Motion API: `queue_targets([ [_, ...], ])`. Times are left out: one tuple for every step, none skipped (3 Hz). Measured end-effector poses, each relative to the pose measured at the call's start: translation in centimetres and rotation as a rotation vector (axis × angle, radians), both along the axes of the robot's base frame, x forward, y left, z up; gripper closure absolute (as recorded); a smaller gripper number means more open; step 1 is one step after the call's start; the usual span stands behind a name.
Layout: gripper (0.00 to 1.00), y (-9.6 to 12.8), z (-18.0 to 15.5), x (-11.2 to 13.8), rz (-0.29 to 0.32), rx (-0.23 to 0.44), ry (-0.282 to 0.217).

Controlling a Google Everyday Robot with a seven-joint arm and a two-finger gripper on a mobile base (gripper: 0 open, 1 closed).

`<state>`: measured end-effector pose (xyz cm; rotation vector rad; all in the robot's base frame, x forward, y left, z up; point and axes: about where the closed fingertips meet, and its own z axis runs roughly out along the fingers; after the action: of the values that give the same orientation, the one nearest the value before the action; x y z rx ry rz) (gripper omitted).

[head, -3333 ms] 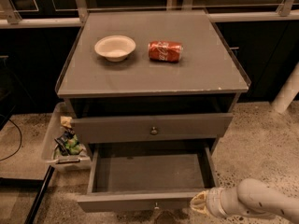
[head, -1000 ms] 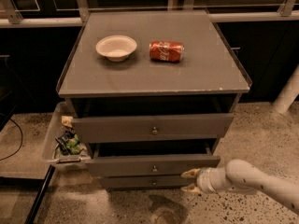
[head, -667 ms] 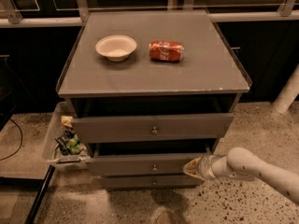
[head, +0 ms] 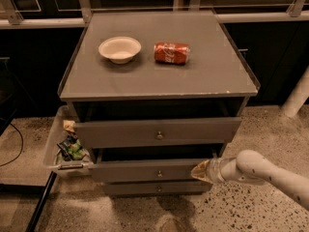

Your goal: Close middle drawer

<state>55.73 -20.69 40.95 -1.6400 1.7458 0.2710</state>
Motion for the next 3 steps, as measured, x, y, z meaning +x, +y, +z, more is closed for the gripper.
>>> queue_targets([
  [0.31,0.00,0.00,0.00,0.000,0.000,0.000],
  [0.08,0.01,0.00,0.00,0.000,0.000,0.000],
  [0.00,0.01,-0.01,0.00,0.000,0.000,0.000],
])
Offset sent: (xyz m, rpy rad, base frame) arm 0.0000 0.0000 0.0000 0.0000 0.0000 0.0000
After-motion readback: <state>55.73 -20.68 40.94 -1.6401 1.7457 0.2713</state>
